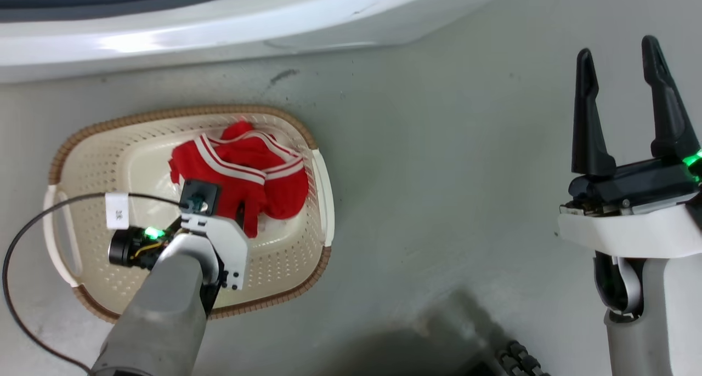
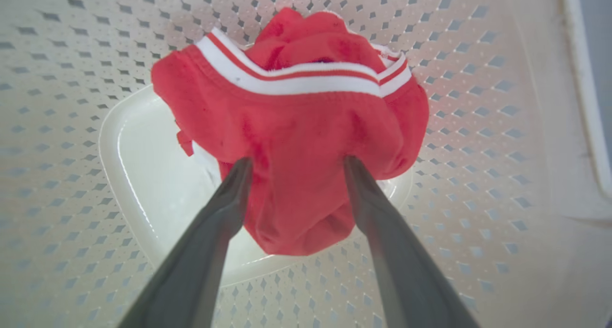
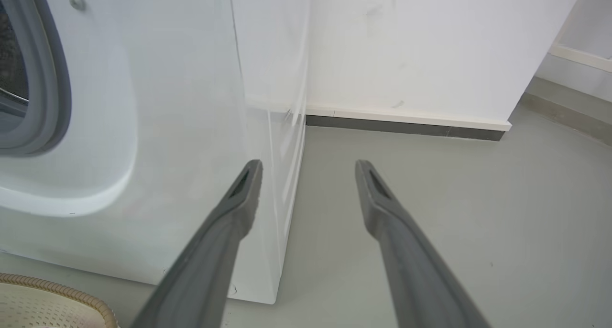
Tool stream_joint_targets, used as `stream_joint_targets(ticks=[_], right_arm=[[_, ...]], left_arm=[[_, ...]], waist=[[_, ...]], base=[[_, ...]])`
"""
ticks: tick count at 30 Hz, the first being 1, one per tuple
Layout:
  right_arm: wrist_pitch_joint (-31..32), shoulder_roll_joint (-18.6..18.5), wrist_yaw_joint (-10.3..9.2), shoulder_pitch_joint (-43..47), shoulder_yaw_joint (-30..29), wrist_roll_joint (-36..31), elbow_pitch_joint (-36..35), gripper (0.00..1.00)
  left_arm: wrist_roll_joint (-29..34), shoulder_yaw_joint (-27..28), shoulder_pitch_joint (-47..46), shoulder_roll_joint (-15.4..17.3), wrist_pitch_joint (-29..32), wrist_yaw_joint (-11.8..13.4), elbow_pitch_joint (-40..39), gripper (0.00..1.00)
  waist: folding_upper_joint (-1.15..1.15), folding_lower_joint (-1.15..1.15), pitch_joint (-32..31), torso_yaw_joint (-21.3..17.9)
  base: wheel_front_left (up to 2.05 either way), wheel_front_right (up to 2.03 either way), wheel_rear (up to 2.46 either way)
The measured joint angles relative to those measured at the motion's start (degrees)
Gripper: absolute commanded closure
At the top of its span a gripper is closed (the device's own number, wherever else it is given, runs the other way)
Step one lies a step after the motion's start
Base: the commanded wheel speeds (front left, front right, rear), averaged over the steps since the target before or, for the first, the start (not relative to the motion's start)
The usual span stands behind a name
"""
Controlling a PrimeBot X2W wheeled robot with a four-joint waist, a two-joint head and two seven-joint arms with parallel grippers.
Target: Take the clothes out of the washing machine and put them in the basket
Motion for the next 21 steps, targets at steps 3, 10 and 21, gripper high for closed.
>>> stream_joint_targets(ticks=[3, 10, 21], right_arm=[[0.0, 0.0, 0.0, 1.0, 0.1, -0.5, 0.6, 0.0], [0.0, 0.0, 0.0, 4.5, -0.1, -2.1, 2.0, 0.0], [0.0, 0.0, 0.0, 9.4, 0.7, -3.6, 3.4, 0.0]], left_arm=[[-1.3, 1.1, 2.5, -0.6, -2.0, 0.6, -0.7, 0.0], [-1.0, 3.5, 9.0, -0.8, -2.7, 4.1, -16.9, 0.0], [2.4, 11.0, 23.2, -1.9, -2.7, 7.6, -39.8, 0.0]], waist=[[0.0, 0.0, -3.4, 0.6], [0.0, -0.01, -10.0, 2.5], [0.0, -0.02, -20.4, 5.6]], base=[[0.0, 0.0, 0.0], [0.0, 0.0, 0.0], [0.0, 0.0, 0.0]])
